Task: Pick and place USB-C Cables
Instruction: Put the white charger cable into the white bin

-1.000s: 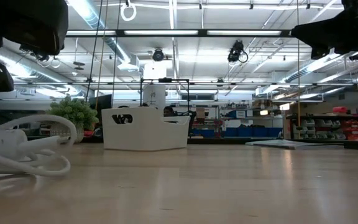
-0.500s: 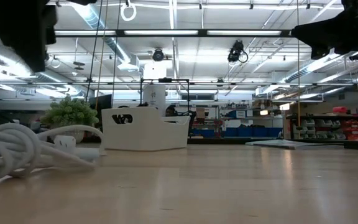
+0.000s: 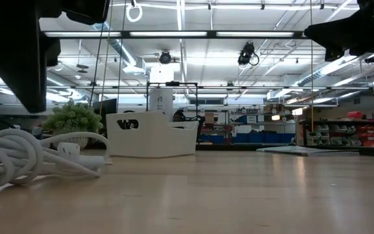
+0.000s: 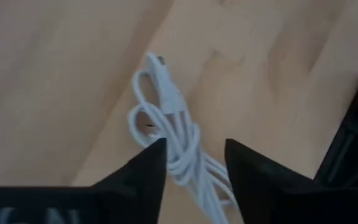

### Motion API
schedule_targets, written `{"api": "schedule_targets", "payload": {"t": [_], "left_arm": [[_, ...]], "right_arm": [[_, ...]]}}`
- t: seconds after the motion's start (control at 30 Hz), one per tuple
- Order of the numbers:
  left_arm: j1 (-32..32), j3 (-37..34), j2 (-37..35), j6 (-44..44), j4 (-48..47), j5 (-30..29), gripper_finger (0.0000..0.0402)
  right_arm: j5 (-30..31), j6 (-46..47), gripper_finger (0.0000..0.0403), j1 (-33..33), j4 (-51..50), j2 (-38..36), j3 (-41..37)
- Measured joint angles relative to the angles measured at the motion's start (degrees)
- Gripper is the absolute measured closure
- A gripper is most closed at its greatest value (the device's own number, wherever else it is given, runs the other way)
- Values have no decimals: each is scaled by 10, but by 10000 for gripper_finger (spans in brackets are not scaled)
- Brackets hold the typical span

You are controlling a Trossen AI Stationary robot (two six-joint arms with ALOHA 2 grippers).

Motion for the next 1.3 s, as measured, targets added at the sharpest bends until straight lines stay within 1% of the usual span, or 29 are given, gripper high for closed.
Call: {"api": "schedule_targets", "payload": {"t": [0.1,0.23,0.3,0.4,0.53,0.83,0.93,1.0,1.07,1.17,1.3], "left_arm": [[0,0,15,0,19,17,199],[1,0,39,0,14,28,161],[2,0,50,0,17,32,150],[3,0,64,1,17,39,149],[5,0,69,1,15,44,175],[9,1,70,6,9,43,280],[9,1,70,12,4,42,307],[10,4,70,20,-1,42,318],[14,15,71,31,-18,43,321],[26,51,66,54,-63,31,321],[55,117,53,113,-163,-41,319]], "right_arm": [[0,0,350,0,0,0,0],[0,0,350,0,0,0,0],[0,0,350,0,0,0,0],[0,0,350,0,0,0,0],[0,0,350,0,0,0,0],[0,0,350,0,0,0,0],[0,0,350,0,0,0,0],[0,0,350,0,0,0,0],[0,0,350,0,0,0,0],[0,0,350,0,0,0,0],[0,0,350,0,0,0,0]]}}
